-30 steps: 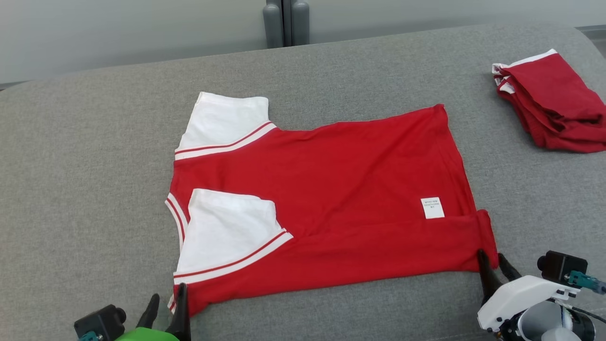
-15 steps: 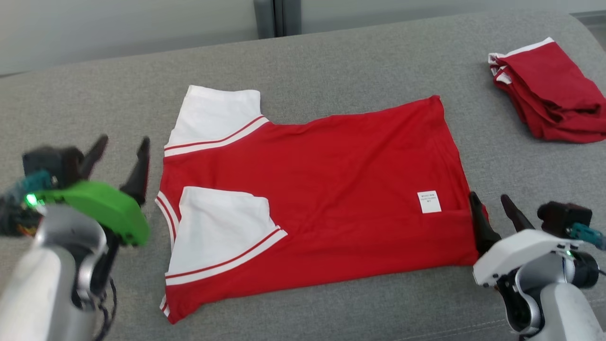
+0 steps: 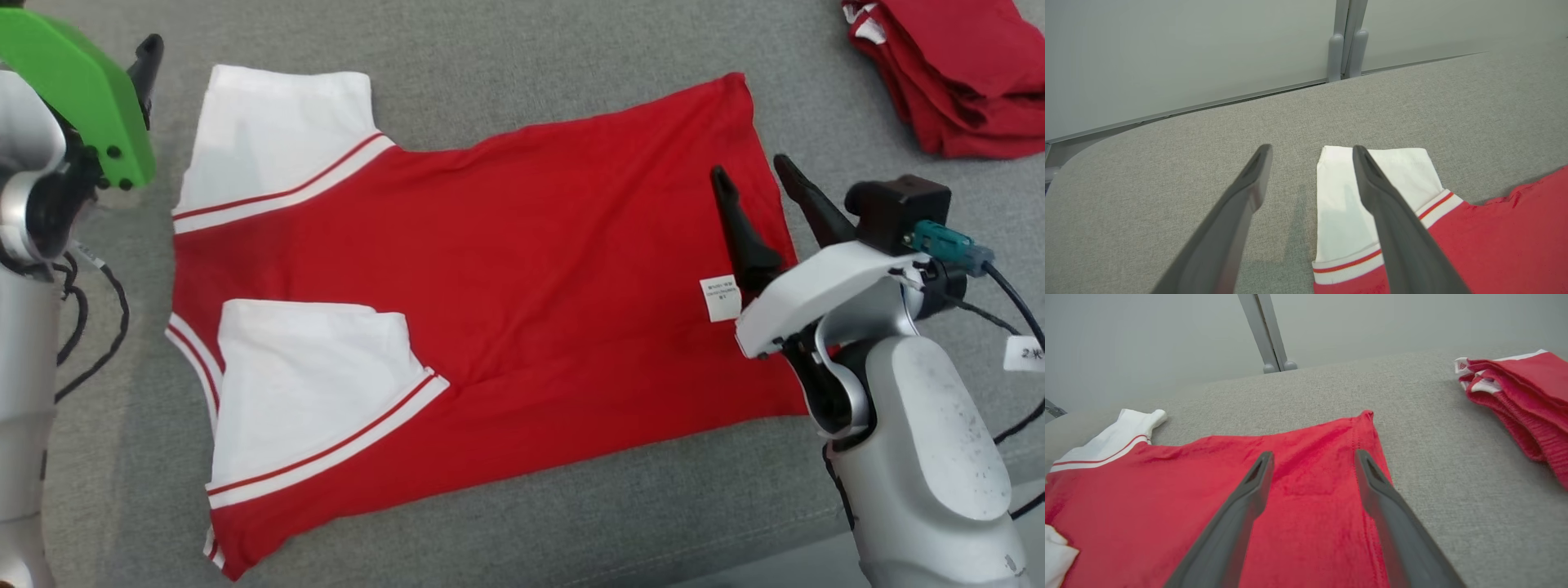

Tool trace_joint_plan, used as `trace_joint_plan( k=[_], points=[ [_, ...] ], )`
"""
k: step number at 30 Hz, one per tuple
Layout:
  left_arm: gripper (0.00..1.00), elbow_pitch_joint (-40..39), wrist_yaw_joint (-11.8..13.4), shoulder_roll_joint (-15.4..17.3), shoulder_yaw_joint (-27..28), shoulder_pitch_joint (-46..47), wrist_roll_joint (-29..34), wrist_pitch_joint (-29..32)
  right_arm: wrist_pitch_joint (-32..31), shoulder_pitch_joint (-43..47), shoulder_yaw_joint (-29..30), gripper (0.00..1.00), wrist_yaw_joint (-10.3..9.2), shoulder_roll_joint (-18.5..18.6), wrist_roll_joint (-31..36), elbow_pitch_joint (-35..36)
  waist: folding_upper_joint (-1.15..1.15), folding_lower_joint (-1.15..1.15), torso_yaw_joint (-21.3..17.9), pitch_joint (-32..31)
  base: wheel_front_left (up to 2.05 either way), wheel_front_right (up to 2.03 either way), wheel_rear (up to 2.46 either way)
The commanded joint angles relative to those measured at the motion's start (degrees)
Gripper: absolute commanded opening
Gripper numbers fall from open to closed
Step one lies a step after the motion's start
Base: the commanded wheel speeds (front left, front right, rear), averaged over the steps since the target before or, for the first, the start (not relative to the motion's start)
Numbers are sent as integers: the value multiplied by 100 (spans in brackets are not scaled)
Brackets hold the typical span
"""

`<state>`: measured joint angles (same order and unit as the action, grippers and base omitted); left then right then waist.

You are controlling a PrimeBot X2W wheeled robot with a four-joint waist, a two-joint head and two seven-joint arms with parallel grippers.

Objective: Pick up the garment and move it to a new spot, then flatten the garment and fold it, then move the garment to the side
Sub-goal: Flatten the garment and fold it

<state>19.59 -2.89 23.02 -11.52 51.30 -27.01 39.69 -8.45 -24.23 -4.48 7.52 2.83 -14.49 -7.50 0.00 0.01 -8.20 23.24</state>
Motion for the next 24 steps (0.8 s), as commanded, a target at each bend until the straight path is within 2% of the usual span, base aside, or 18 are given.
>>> trace_joint_plan(
  k=[1, 8, 13, 19, 20, 21, 24],
  points=[
    [100, 121, 47, 101, -8, 221, 25, 122, 54, -171, -64, 100, -8, 11, -12, -24, 0, -1, -494, 624, 0, 0, 0],
    [100, 627, 111, 259, 117, 502, -170, 628, 213, -512, -263, 100, -8, 55, -48, -184, 0, -1, -836, 919, 0, 0, 0],
    [100, 740, 196, 486, 163, 503, -120, 770, 327, -611, -317, 100, -8, 59, -102, -292, 0, -1, -1025, 1010, 0, 0, 0],
    [100, 791, 215, 546, 153, 393, -246, 1017, 418, -712, -347, 100, -8, 60, -153, -422, 0, -1, -1137, 1047, 0, 0, 0],
    [96, 784, 231, 546, 143, 380, -237, 1047, 420, -726, -349, 100, -8, 65, -157, -434, 0, -1, -1146, 1050, 0, 0, 0],
    [62, 774, 253, 544, 139, 363, -236, 1080, 425, -759, -353, 100, -8, 78, -151, -452, 0, -1, -1157, 1054, 0, 0, 0],
    [13, 713, 323, 521, 132, 335, -259, 1142, 418, -898, -398, 100, -8, 115, -120, -467, 0, -1, -1157, 1058, 0, 0, 0]
  ],
)
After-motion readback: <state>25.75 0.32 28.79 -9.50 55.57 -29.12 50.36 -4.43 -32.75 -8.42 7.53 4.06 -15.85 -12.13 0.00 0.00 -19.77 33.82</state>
